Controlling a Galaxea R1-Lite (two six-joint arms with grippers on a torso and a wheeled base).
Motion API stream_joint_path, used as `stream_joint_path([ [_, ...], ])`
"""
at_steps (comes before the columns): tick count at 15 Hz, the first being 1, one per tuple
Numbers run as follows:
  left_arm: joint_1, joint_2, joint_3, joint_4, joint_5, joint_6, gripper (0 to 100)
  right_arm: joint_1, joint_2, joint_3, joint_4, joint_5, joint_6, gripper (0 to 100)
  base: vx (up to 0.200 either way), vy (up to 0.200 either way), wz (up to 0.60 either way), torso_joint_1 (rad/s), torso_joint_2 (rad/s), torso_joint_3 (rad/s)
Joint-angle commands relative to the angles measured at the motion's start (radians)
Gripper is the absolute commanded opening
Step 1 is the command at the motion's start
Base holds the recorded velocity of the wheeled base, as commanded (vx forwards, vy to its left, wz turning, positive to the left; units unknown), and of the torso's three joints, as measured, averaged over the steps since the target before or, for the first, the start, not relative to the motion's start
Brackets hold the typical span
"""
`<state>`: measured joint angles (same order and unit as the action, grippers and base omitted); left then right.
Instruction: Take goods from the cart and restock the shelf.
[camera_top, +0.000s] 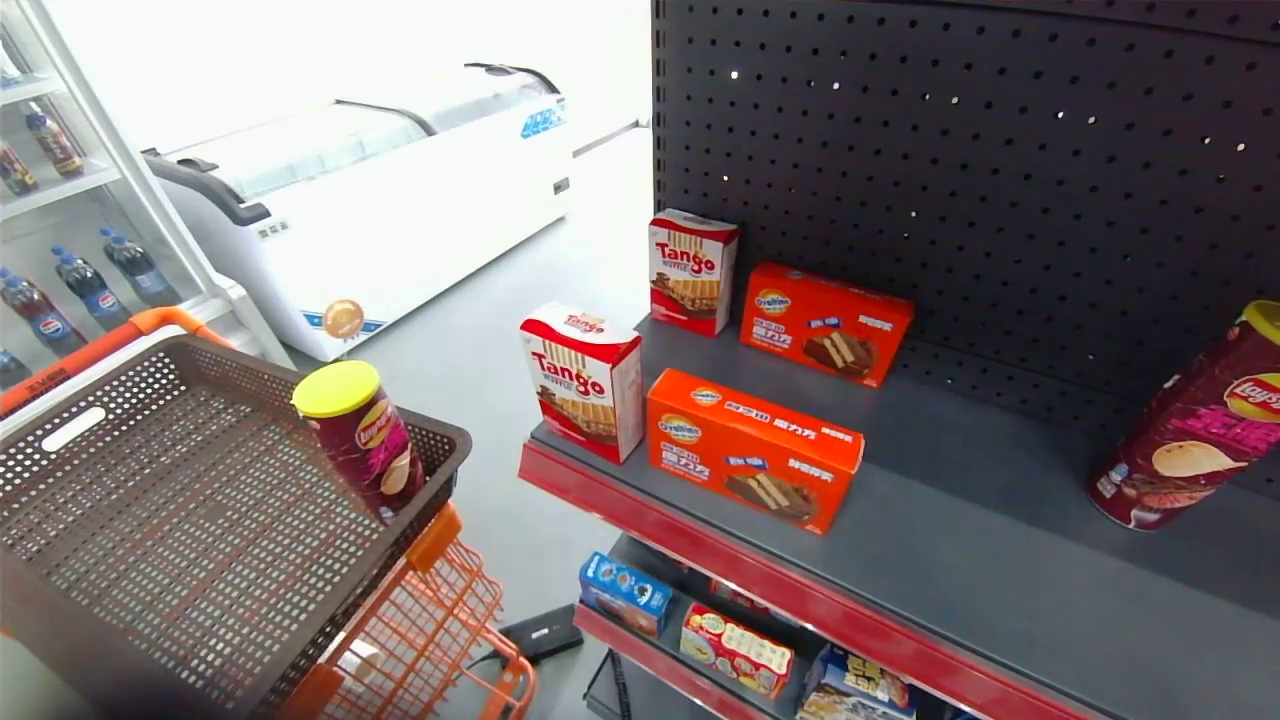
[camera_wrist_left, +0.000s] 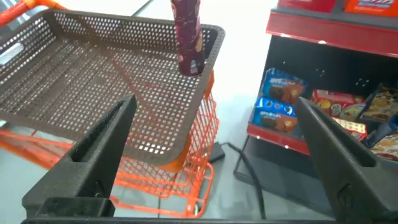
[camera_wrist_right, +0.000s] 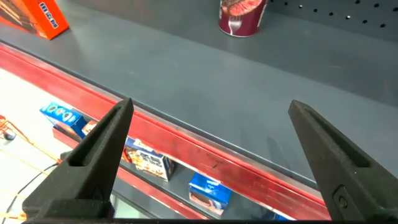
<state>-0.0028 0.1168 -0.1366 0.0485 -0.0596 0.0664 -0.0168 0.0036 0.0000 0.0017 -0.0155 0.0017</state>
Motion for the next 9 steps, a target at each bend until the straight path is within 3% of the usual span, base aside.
stream_joint_path([
  [1,0.000,0.359,-0.129,0.014,0.089,0.000,100,0.000,-0.001,0.000,0.000,0.000,0.000,100,0.000,0.000,0.00,0.000,0.00,0.000],
  [2,0.000,0.443,-0.147,0.005,0.087,-0.016,100,0.000,-0.001,0.000,0.000,0.000,0.000,100,0.000,0.000,0.00,0.000,0.00,0.000],
  [4,-0.089,0.535,-0.158,-0.036,0.109,-0.050,100,0.000,-0.001,0.000,0.000,0.002,0.000,100,0.000,0.000,0.00,0.000,0.00,0.000],
  [5,-0.134,0.598,-0.158,-0.044,0.152,-0.089,100,0.000,0.001,0.000,0.000,0.000,0.000,100,0.000,0.000,0.00,0.000,0.00,0.000],
  [6,-0.112,0.661,-0.166,-0.050,0.179,-0.088,100,0.000,-0.001,0.000,0.000,0.000,0.000,100,0.000,0.000,0.00,0.000,0.00,0.000],
  [9,0.040,0.774,-0.192,-0.116,0.167,-0.050,100,0.000,-0.001,0.000,0.000,0.000,0.000,100,0.000,0.000,0.00,0.000,0.00,0.000],
])
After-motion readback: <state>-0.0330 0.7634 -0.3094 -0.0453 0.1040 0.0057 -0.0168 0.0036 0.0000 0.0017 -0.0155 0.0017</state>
